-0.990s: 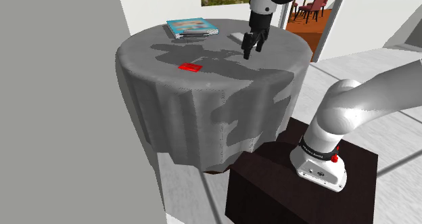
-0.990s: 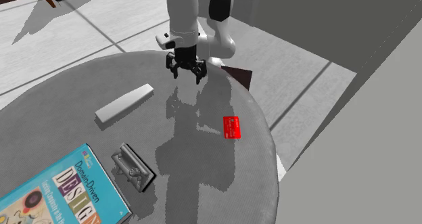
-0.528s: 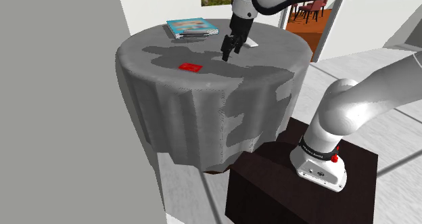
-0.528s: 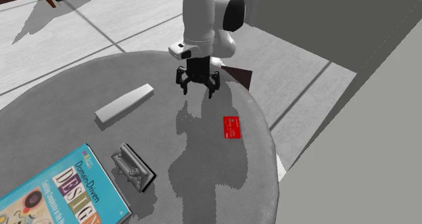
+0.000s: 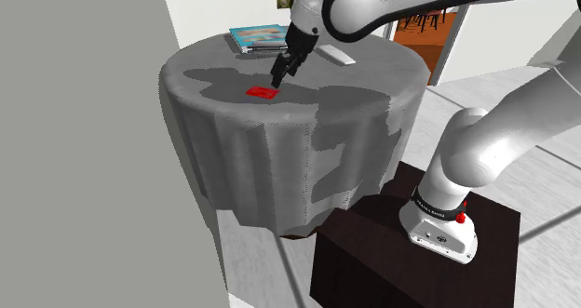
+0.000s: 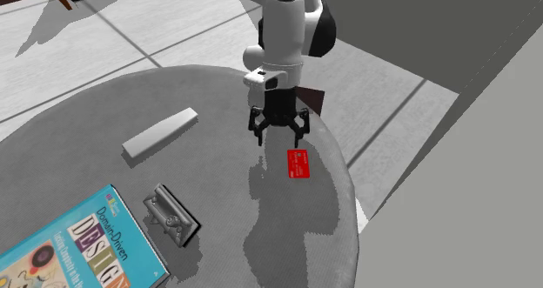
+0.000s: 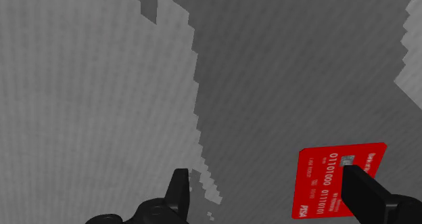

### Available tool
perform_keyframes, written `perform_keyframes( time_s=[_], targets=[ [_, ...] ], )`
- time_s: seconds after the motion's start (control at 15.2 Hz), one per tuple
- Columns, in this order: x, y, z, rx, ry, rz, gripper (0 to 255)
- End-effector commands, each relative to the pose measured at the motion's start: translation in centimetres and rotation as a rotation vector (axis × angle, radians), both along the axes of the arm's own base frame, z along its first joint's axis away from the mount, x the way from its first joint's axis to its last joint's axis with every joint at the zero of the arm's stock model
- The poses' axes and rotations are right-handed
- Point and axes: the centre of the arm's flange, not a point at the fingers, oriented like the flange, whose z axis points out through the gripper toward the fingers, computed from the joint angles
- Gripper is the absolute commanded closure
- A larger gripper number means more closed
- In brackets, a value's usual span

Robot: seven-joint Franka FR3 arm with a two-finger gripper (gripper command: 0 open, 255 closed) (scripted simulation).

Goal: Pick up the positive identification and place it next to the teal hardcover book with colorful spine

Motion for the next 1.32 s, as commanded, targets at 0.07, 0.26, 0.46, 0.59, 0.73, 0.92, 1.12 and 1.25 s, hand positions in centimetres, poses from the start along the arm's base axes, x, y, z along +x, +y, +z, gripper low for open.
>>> perform_keyframes(
  time_s=[0.07,0.26,0.46,0.59,0.73,0.92,1.12,1.25],
  targets=[
    [1.2,2.7,0.3,0.014,-0.074,0.048,0],
    [2.2,5.4,0.6,0.026,-0.140,0.094,0],
    [3.0,5.6,-0.7,0.026,-0.140,0.094,0],
    [3.6,5.8,-1.6,0.026,-0.140,0.094,0],
    [4.1,6.0,-2.5,0.026,-0.140,0.094,0],
    [4.3,6.0,-2.7,0.026,-0.140,0.094,0],
    [4.3,6.0,-2.7,0.026,-0.140,0.094,0],
    [4.3,6.0,-2.7,0.026,-0.140,0.094,0]
  ],
)
